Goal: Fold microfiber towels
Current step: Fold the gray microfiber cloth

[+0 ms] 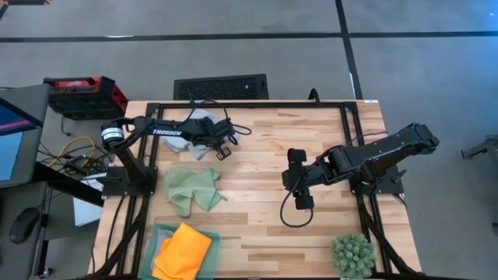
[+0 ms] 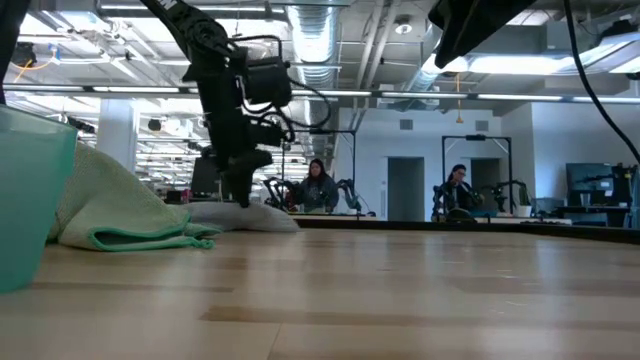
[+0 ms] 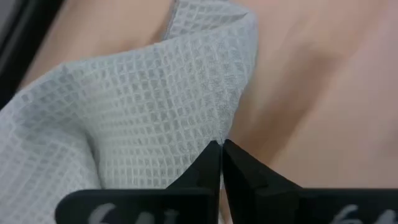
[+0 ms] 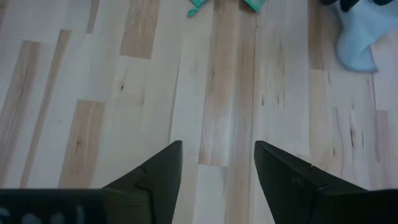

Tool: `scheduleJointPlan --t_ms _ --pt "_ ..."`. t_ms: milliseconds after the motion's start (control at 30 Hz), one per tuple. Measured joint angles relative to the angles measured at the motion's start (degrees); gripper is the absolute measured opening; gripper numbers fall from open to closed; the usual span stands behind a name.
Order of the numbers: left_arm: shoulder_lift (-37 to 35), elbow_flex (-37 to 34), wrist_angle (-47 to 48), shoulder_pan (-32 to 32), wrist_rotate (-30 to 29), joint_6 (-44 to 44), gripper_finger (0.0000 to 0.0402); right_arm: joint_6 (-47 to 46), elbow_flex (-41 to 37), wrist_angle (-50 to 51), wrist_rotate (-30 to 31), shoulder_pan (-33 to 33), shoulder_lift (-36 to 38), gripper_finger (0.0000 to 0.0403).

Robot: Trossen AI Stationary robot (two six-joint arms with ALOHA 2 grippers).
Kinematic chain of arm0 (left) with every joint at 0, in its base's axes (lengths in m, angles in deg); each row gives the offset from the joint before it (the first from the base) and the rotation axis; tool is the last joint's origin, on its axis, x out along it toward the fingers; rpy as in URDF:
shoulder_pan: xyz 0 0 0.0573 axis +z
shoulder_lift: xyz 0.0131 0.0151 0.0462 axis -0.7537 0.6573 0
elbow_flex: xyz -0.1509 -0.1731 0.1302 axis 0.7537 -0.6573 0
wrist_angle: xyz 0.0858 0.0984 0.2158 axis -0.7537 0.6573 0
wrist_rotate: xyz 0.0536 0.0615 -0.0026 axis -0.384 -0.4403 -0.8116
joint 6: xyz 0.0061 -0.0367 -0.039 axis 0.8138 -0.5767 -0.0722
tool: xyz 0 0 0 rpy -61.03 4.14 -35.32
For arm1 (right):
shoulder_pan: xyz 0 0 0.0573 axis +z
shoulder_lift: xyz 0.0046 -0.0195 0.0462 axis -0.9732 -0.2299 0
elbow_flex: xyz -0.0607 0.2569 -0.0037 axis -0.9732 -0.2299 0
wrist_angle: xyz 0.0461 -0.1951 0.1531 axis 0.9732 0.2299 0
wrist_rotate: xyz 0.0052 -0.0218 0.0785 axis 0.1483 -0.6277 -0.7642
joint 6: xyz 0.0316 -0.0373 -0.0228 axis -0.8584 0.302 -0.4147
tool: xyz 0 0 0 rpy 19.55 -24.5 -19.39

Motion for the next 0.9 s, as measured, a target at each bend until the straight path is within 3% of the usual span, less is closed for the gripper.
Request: scheduleJointPlan --t_ms 233,467,667,900 --pt "0.0 0.98 -5.16 -6.31 5.75 1.76 0.0001 0.03 0.0 0.01 0.0 -0.01 0.0 0.0223" --pt "0.0 2.25 -5.63 -12.93 6.28 1.81 0.0 -0.01 0.0 0.02 0.02 -0.02 0.0 0.0223" --pt "0.0 2.27 -12.06 -17.71 10.43 1.47 0.0 0.02 0.0 0.02 0.02 -0.02 0.0 0.0223" --pt "0.0 2.27 -17.35 -21.01 10.5 2.29 0.0 0.03 0.0 0.21 0.02 -0.02 0.0 0.0223"
